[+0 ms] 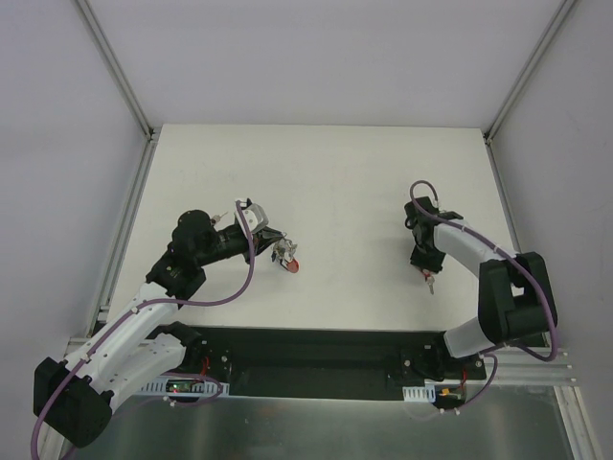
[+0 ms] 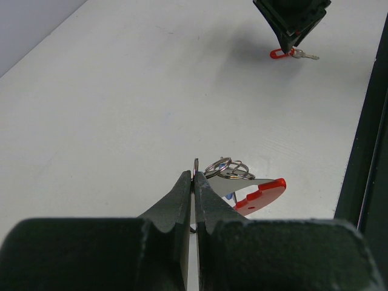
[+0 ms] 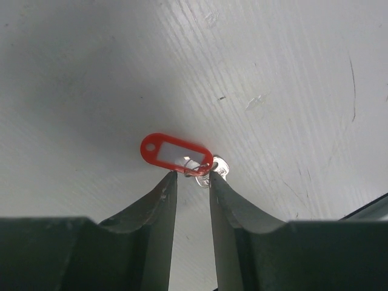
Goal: Put the keys on the keyring
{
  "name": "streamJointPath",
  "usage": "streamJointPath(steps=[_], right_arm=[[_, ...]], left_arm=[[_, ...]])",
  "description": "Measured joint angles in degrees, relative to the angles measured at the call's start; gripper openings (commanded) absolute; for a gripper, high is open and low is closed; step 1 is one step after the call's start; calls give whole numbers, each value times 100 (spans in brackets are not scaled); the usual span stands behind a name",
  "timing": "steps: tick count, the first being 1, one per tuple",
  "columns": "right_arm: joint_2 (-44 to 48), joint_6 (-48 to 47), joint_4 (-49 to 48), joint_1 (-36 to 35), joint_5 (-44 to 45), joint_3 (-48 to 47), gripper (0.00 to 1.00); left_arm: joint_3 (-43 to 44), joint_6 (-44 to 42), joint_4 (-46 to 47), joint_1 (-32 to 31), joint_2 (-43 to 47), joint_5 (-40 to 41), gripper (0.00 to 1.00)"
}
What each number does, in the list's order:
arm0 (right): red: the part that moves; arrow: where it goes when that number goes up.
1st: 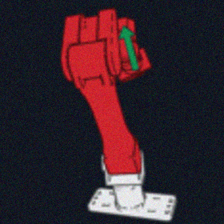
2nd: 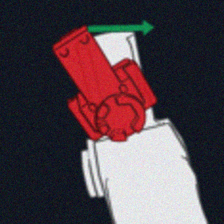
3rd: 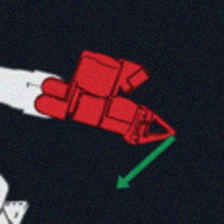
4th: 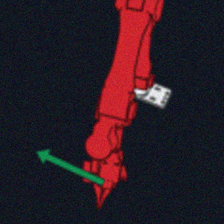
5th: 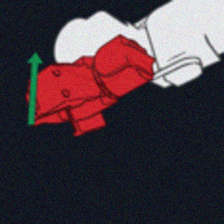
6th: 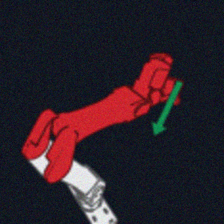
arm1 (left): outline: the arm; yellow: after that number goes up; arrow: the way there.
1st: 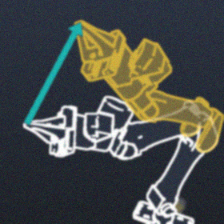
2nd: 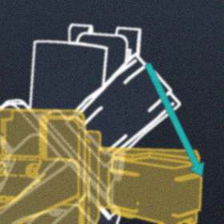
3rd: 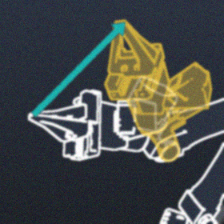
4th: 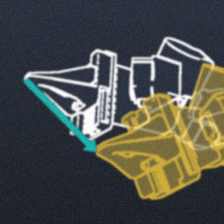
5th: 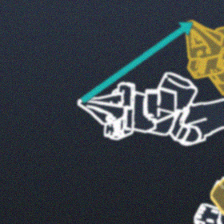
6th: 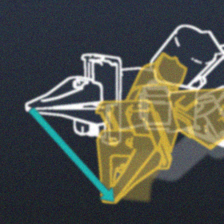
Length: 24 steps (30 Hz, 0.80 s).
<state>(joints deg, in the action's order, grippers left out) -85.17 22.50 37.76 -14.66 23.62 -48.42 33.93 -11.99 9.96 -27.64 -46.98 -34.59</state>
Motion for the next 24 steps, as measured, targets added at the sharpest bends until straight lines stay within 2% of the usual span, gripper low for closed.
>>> streamJointPath(steps=[11,14,20,24], right_arm=[[-352,61,-109,-11,72,-11,21],[-361,61,-109,-13,122,-11,17],[-358,20,-111,-13,192,-4,3],[-249,-52,-140,-13,188,103,1]], left_arm=[[0,2,0,0,0,-96,0],[0,2,0,0,0,-96,0],[0,2,0,0,0,-98,0],[0,2,2,0,0,-101,0]])
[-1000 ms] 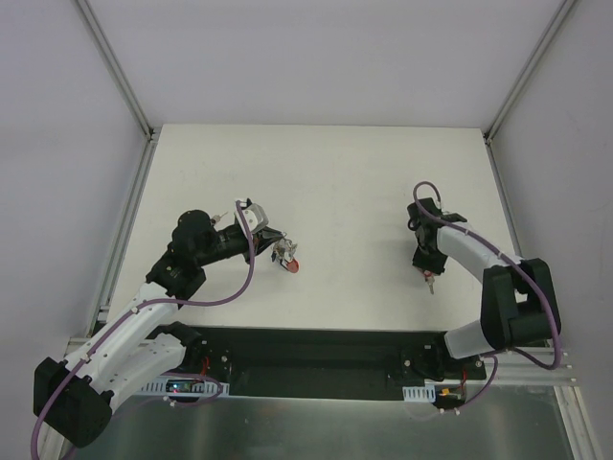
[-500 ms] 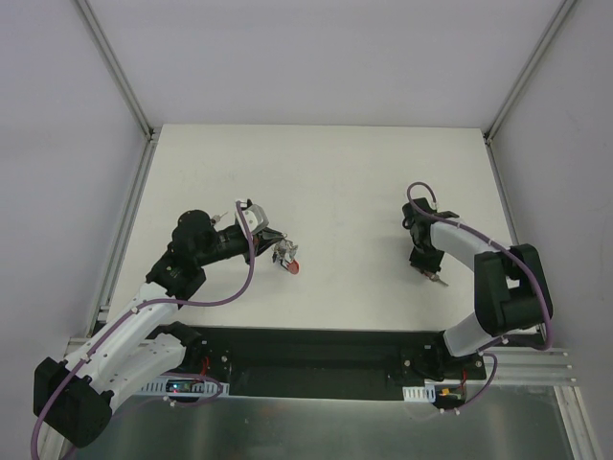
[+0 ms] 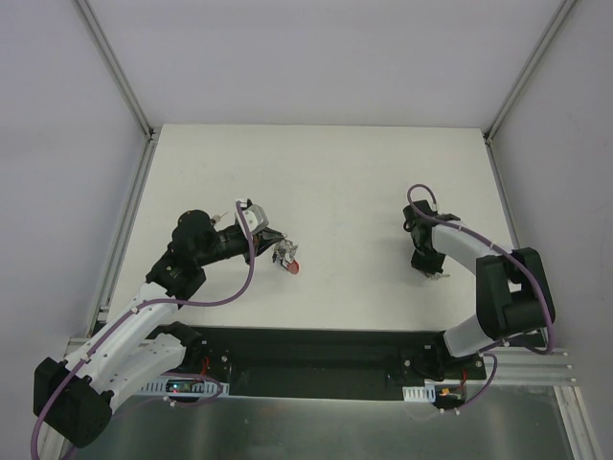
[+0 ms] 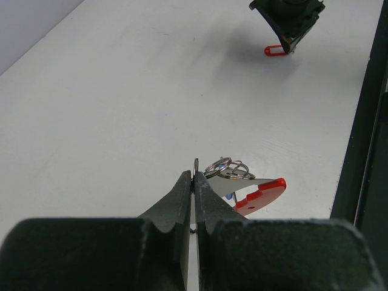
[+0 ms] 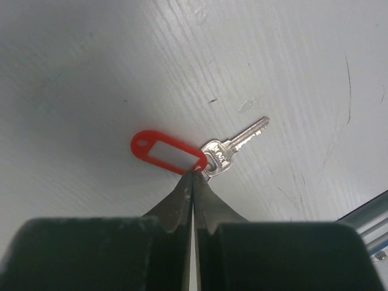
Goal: Put the keys on the keyring
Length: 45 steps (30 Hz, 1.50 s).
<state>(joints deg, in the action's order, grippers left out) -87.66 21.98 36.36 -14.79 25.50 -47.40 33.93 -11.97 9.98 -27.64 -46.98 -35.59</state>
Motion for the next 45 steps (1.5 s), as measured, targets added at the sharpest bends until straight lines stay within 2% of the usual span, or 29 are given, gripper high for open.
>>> streamJointPath(steps=[6,9,17,18,21,27,34,45], right_arm=[[313,-260,-68,-142,-267,50,2],[610,-590,-275,-376,-728,46,1],[682,-1156,-695,-905,-1834,-35,2],[682,-1165,-697,-957,-1853,-57,5],[680,-1115,-568,-1051,-1624,-164,20],[660,-739,-221,-1196,-708,-417,34],[625,-297,-155,-1139,-286,-334,33],[444,57,-726,-949,-282,229,25]], left_arm=[[0,0,-2,0,-22,-20,0],[0,2,0,0,-52,-31,0],[0,4,0,0,-94,-37,0],[0,2,-2,0,-105,-37,0],[0,4,-2,0,-127,-39,0],[0,42,0,0,-127,-37,0],[0,44,-2,0,-127,-39,0],[0,44,-2,0,-127,-42,0]])
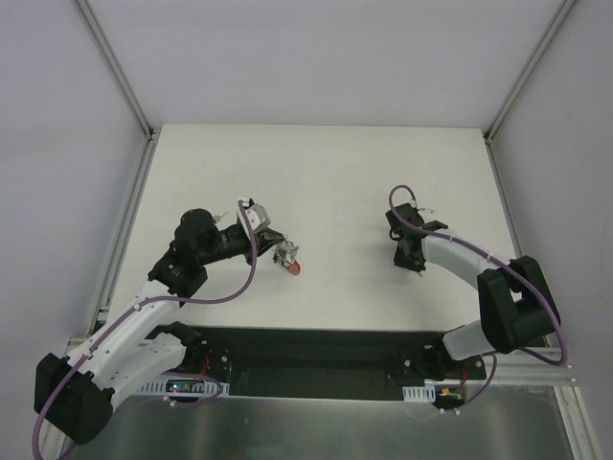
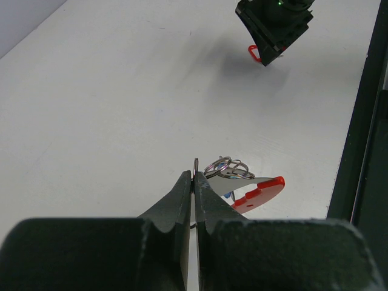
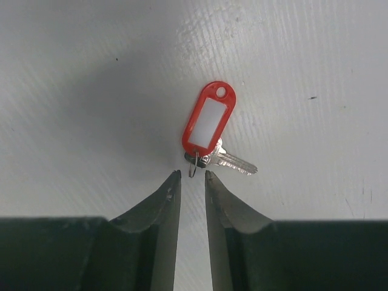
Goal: Put the keys on the keyring
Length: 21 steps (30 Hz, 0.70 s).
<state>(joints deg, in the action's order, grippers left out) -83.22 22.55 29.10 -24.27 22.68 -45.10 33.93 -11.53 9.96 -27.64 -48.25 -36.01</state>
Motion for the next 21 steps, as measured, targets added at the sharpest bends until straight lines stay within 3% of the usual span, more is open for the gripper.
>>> streamJointPath(steps=[7,13,21], right_arm=[[-90,20,-243,22,15,22,19],[-96,-7,-284,44,61,35,4],[-203,-560,232,-50,-92,-249,1]], left_arm=[[0,2,2,0,0,-4,0],[0,2,2,0,0,-17,0],[0,2,0,0,0,-103,0]])
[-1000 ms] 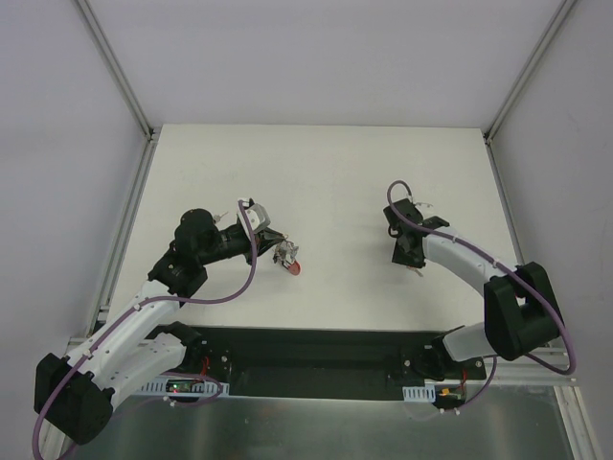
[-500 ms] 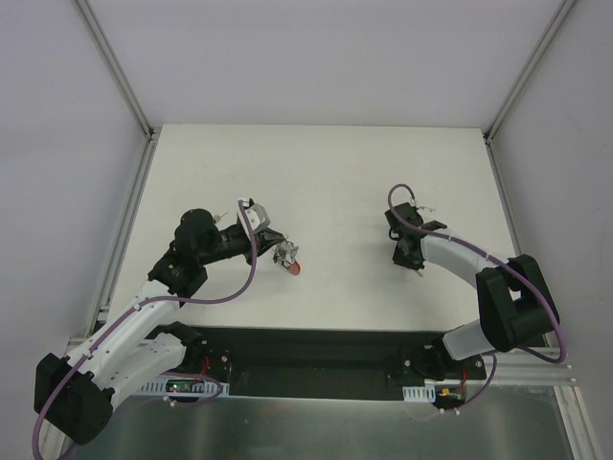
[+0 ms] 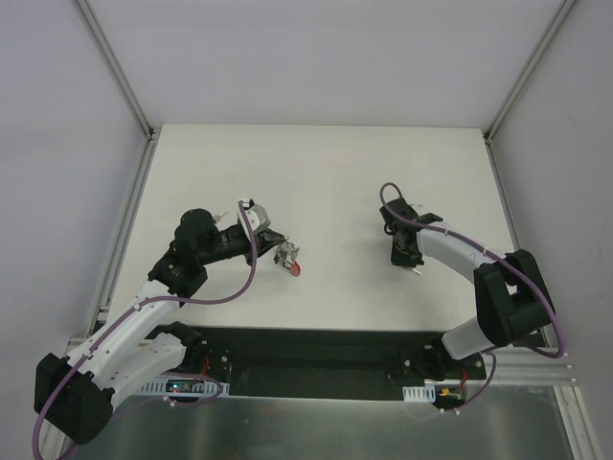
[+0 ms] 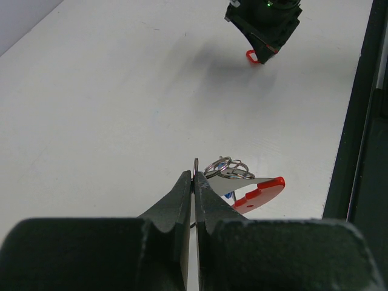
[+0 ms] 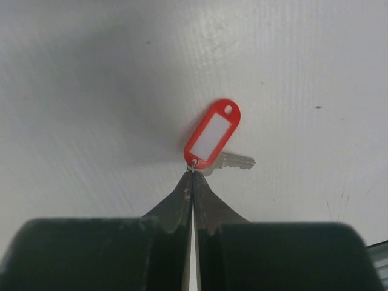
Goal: Put the keys on the keyring
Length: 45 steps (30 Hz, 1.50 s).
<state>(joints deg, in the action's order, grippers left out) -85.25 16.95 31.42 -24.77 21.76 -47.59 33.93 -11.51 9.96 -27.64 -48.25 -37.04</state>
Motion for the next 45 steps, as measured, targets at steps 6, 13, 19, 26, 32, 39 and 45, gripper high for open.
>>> streamJointPath(steps=[6,13,19,26,32,39,45], right_arm=[[-459,-970,595,-608,-452,-1036,1],[-1113,-1980,1086,-1386,-872,-1812,2],[-1707,-2583,1375,-1886,-1056,-2188,1],[-2004,-2889,1598,-2052,-1198,-2199,1],[-2256,-3036,1777,-2063,-1196,-2387,4],[-2763,-3161,1974,-2124,-1154,-2918,10],[-2841,-3163,2085,-2146,-1071,-3108,21]], left_arm=[[0,0,0,0,-7,-2,0],[0,-2,-2,0,-13,-4,0],[0,-7,-2,0,-11,-42,0],[0,-9,-2,0,-11,-48,0],[0,-9,-4,0,-11,-48,0],[0,-9,-4,0,-13,-52,0],[0,-9,-4,0,-13,-109,0]])
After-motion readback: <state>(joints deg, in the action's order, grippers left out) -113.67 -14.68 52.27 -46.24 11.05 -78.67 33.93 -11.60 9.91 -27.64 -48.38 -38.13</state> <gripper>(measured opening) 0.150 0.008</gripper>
